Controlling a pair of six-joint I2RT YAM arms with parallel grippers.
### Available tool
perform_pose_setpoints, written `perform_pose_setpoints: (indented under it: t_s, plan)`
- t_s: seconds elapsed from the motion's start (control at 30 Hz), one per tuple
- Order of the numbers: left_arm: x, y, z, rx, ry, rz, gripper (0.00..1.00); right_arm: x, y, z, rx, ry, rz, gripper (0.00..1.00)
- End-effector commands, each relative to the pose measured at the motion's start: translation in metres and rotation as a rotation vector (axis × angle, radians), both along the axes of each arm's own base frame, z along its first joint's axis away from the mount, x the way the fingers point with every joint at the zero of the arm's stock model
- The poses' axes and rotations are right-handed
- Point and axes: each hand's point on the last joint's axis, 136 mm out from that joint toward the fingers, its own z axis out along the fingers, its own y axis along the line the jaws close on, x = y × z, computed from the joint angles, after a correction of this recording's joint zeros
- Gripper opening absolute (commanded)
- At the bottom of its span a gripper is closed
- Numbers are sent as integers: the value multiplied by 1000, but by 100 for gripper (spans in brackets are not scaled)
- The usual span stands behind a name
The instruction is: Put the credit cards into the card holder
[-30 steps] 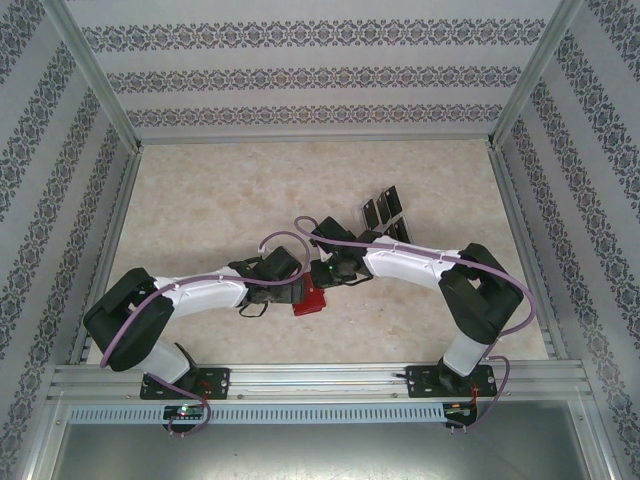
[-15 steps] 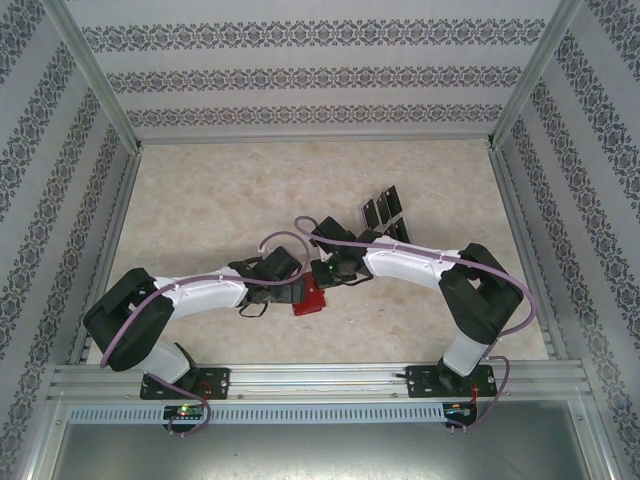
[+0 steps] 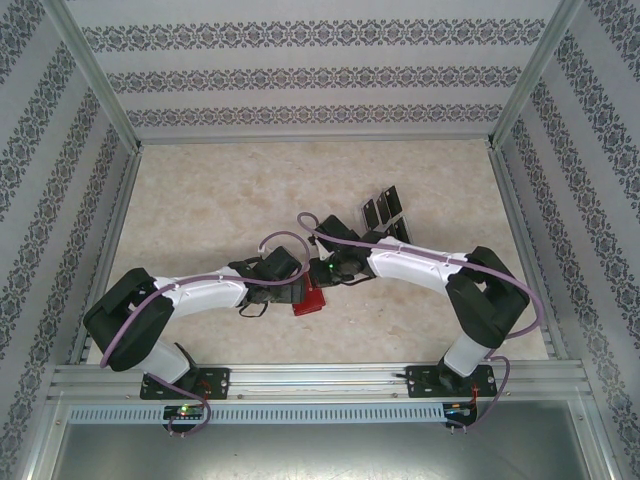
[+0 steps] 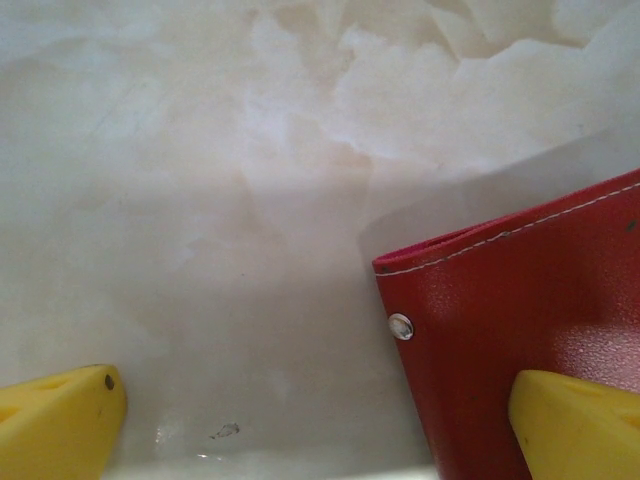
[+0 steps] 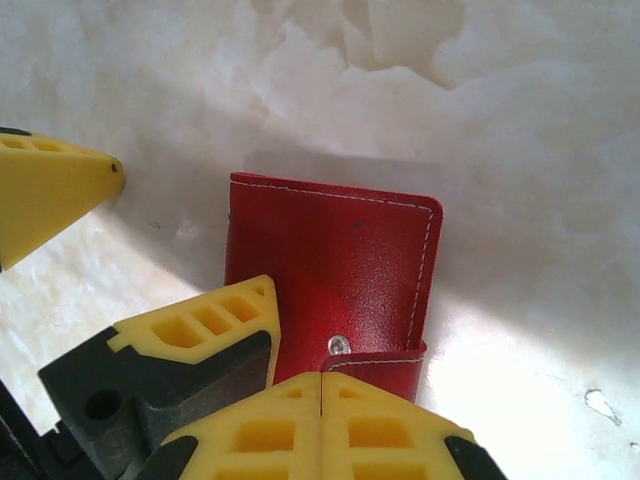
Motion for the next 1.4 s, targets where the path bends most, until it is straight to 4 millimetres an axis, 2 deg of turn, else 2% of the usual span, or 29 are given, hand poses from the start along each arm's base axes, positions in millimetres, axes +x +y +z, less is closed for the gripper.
perform_pose_setpoints:
  t_s: [0.0, 0.4, 0.67, 1.07, 1.37]
  plan:
    - [-8, 14, -15, 55, 44, 10, 100, -3, 5, -9, 25, 34, -1, 0]
    - [-7, 13, -15, 54, 45, 6, 100, -5, 1, -35, -26, 58, -11, 0]
    - [-6, 11, -13, 53, 43, 5, 100, -2, -2, -44, -50, 53, -23, 0]
    - [-5, 11, -12, 57, 44, 3, 100, -10, 0, -46, -65, 55, -3, 0]
    - [-6, 11, -13, 60, 44, 3, 100, -15, 0, -40, -64, 39, 7, 0]
